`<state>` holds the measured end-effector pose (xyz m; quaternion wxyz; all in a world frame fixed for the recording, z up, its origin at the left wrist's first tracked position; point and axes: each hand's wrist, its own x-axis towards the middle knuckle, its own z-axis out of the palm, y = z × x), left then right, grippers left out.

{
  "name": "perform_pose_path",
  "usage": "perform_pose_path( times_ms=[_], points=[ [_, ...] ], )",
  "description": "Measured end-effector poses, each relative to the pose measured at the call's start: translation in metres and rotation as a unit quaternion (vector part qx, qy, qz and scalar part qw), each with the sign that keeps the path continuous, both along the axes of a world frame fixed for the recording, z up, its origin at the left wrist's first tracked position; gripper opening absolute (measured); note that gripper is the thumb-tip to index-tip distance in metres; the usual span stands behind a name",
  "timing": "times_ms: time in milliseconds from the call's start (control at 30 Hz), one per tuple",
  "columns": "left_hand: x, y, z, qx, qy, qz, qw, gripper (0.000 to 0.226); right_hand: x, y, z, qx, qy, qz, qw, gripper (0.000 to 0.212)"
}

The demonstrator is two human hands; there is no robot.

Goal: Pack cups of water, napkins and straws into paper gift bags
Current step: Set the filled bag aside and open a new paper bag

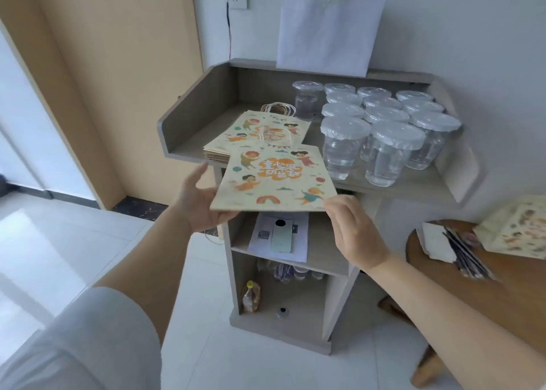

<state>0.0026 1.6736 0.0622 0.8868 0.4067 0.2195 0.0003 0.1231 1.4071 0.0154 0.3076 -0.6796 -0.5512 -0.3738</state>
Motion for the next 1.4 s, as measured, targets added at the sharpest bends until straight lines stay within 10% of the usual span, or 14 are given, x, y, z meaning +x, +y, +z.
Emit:
perform_pose_path(
  times_ms=[133,267,400,533,867,1000,1067,1167,1400],
  points=[
    [0.000,-0.019,-0.009,0.141,0.080,-0.078,0.984,0.033,-0.019,-0.025,-0.026,-0.078,-0.020,-0.022,0.997,0.034],
    [-0.003,-0.057,-0.023,0.215,0.076,-0.124,0.966,0.026,-0.035,-0.041,-0.030,-0.143,0.148,-0.156,0.966,0.058],
    [-0.009,-0.098,-0.050,0.350,0.102,-0.116,0.924,0.028,-0.053,-0.027,-0.003,-0.082,0.507,-0.136,0.847,0.057],
    [-0.018,-0.149,-0.076,0.549,0.079,-0.073,0.829,0.031,-0.066,-0.019,0.018,-0.052,0.657,-0.079,0.747,0.090],
    [-0.055,-0.292,-0.098,0.718,0.021,-0.107,0.688,0.026,-0.128,-0.114,0.017,-0.212,0.466,-0.251,0.822,0.078],
    [-0.066,-0.340,-0.093,0.654,-0.036,-0.168,0.737,0.030,-0.139,-0.162,0.010,-0.152,0.484,-0.303,0.807,0.047],
    [-0.069,-0.351,-0.086,0.475,-0.007,-0.270,0.838,0.017,-0.143,-0.185,0.006,-0.128,0.463,-0.326,0.815,0.034],
    [-0.069,-0.351,-0.067,0.139,0.043,-0.262,0.954,0.057,-0.155,-0.221,-0.012,-0.120,0.419,-0.322,0.840,0.038],
    [-0.049,-0.377,-0.022,0.083,0.051,-0.142,0.985,0.075,-0.186,-0.271,-0.066,-0.093,0.251,-0.177,0.947,0.044]
  ],
)
